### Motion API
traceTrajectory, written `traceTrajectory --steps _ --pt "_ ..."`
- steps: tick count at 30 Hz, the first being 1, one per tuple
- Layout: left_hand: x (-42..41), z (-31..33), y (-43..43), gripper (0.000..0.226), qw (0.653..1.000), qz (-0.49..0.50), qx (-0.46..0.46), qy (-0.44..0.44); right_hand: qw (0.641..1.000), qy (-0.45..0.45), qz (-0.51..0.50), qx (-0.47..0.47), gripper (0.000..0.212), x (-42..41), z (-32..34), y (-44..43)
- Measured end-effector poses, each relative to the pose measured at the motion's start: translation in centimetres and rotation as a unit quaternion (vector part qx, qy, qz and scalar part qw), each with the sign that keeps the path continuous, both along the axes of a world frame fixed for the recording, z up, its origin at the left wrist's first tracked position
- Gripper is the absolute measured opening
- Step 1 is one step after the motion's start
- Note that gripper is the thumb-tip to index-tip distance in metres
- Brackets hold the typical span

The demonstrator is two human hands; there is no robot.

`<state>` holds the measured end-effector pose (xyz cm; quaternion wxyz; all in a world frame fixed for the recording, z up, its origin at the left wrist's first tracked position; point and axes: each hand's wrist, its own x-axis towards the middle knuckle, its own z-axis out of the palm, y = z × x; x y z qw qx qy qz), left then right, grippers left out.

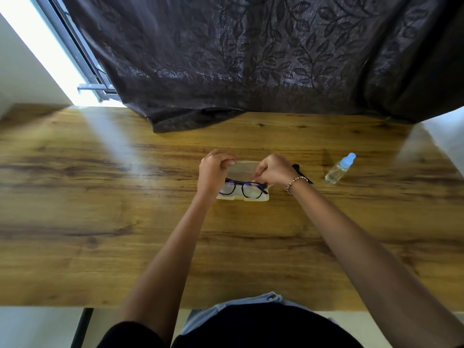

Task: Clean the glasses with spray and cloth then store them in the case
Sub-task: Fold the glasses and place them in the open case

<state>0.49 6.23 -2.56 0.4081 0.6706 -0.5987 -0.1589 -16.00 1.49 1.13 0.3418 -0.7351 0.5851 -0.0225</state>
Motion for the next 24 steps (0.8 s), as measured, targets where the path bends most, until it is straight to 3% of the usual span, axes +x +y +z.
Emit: traceTrajectory --steps 8,16,24 --pt "0.1 -0.3 0.1 0.018 1.000 -0.013 -0.017 0.009 0.997 -0.006 0.055 -0.060 0.009 -0.3 -0.3 0.8" --pt "1.9 0.1 -1.0 0.018 0.995 -0.089 0.034 -0.002 0.983 0.008 0.118 -0.139 0.014 0.2 -0.6 1.5" --pt "2.4 0.0 -1.3 0.021 0.994 -0.103 0.045 0.007 0.984 -0.074 0.132 -0.096 0.023 2.5 -0.4 1.7"
